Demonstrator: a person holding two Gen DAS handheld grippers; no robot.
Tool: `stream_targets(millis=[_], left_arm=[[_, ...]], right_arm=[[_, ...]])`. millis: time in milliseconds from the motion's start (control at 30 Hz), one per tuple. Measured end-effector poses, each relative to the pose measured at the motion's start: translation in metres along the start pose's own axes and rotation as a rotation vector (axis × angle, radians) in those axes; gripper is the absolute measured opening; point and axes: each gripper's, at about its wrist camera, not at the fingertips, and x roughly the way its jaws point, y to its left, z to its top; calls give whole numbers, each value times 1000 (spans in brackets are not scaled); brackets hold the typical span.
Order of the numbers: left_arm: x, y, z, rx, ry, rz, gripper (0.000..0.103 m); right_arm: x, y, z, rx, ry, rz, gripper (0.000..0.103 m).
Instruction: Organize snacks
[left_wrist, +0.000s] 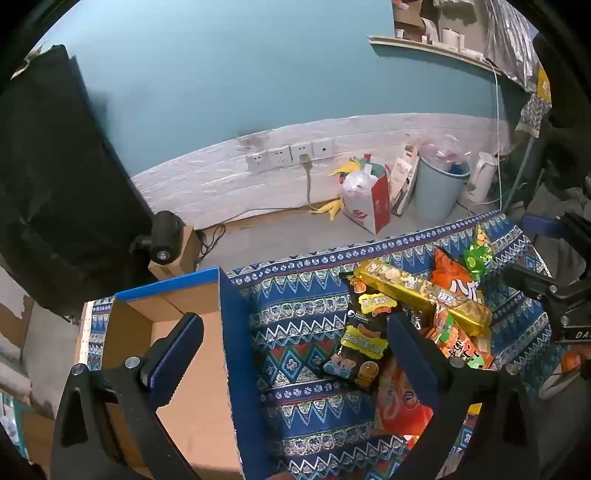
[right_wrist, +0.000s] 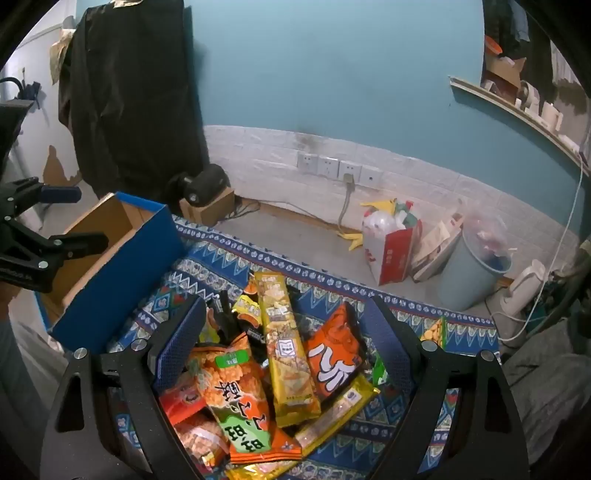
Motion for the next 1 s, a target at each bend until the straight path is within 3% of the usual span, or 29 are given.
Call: stream_targets(millis=[433, 500, 1000], left_arm=[[4, -9, -2, -18, 23, -31, 101], [2, 4, -4, -23, 20, -50, 101], [2, -5, -4, 4, -5, -45, 101]], right_arm=[[6, -3, -3, -2, 13, -10, 86], [6, -5, -3, 1, 18, -6, 86], [4, -1, -2, 3, 13, 1, 86]])
